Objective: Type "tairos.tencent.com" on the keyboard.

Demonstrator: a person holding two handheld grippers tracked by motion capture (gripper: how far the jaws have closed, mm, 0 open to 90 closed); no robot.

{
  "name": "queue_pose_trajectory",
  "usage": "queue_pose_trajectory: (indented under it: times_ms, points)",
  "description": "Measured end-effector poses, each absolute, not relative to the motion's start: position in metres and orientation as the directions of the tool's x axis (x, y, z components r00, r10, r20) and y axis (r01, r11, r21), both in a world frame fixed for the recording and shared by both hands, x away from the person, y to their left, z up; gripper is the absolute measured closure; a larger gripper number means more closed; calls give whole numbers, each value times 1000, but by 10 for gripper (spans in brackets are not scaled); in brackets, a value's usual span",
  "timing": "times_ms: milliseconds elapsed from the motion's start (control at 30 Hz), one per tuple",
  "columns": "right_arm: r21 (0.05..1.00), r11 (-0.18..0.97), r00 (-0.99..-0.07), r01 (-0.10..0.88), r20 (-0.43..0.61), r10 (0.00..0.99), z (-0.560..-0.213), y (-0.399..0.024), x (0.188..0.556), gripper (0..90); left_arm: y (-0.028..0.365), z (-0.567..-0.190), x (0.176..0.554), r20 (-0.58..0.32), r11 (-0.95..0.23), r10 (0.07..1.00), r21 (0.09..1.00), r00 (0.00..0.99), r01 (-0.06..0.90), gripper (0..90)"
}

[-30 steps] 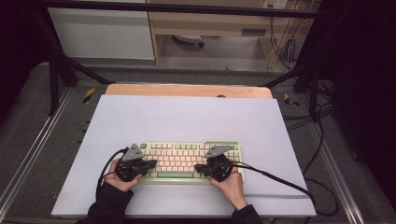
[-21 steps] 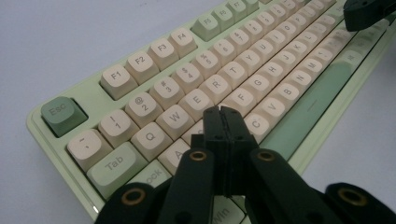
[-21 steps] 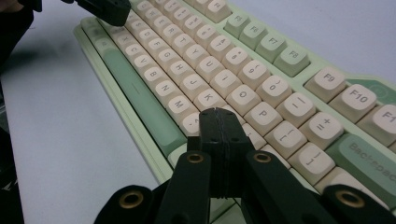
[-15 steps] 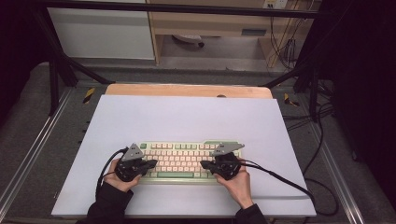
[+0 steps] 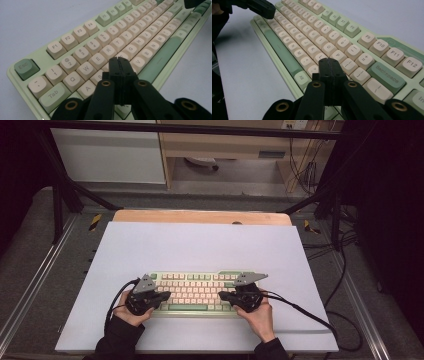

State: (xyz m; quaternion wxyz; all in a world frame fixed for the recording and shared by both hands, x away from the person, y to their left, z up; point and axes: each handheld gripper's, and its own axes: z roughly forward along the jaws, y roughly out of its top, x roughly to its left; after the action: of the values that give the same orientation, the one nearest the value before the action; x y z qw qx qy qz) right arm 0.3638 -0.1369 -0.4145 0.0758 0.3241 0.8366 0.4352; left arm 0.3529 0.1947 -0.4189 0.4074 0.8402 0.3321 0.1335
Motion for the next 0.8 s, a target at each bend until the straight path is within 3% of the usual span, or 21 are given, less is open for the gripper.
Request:
queue_pose_trajectory:
  times_ms: [800]
  points:
    - [772, 416, -780, 481, 160, 605, -414, -137, 363, 900, 177, -414, 359, -29, -463, 660, 771, 751, 437, 896]
